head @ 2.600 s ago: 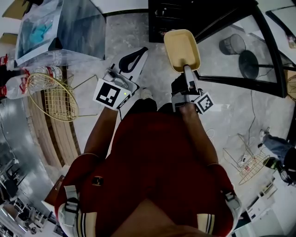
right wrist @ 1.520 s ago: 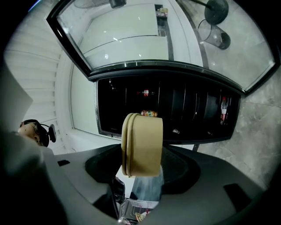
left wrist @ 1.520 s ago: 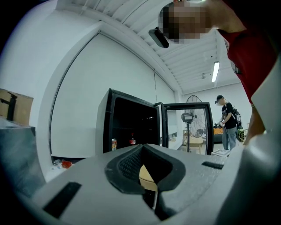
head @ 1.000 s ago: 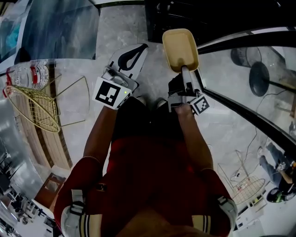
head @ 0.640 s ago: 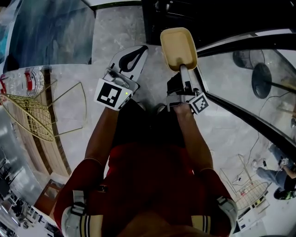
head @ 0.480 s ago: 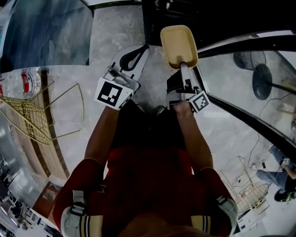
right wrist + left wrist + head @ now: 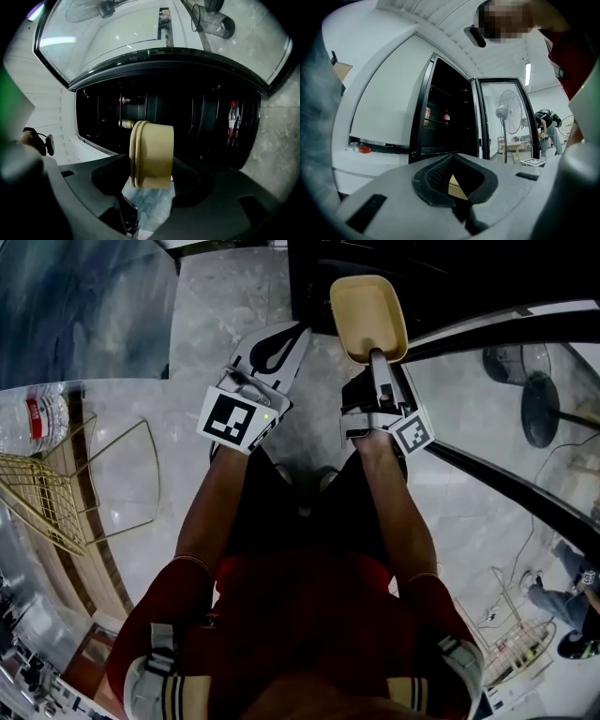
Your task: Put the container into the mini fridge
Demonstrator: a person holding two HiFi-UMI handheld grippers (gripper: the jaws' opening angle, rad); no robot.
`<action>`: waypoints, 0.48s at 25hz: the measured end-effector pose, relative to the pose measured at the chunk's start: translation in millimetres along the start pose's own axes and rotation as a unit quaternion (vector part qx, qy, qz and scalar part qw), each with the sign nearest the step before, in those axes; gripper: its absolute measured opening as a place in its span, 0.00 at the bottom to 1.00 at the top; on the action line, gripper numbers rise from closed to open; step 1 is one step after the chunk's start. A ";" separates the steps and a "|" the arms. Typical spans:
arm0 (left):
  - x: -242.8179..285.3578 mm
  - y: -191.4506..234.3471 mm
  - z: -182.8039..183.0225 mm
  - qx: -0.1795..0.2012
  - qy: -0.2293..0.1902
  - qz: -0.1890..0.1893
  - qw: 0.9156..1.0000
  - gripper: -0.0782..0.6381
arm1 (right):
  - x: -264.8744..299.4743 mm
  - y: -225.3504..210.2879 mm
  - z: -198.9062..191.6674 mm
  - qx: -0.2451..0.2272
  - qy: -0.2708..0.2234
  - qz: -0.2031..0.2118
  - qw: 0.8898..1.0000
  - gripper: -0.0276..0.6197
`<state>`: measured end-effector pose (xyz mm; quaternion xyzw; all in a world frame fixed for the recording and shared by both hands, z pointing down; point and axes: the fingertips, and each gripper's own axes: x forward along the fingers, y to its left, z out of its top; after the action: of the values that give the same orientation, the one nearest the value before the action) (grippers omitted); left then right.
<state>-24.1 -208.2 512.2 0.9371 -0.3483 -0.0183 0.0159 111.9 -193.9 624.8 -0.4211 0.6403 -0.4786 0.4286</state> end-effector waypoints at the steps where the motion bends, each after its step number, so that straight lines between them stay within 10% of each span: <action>1: 1.4 1.3 -6.9 0.001 -0.001 0.001 1.000 0.12 | 1.8 -5.3 0.8 -0.003 -0.001 0.001 1.000 0.44; 12: 15.9 11.6 -80.5 0.004 -0.001 0.003 1.000 0.12 | 18.5 -78.5 10.4 -0.006 -0.026 -0.020 0.999 0.44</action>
<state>-16.0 -226.0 592.7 0.9359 -0.3516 -0.0177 0.0120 126.8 -228.8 696.7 -0.4485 0.6236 -0.4717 0.4329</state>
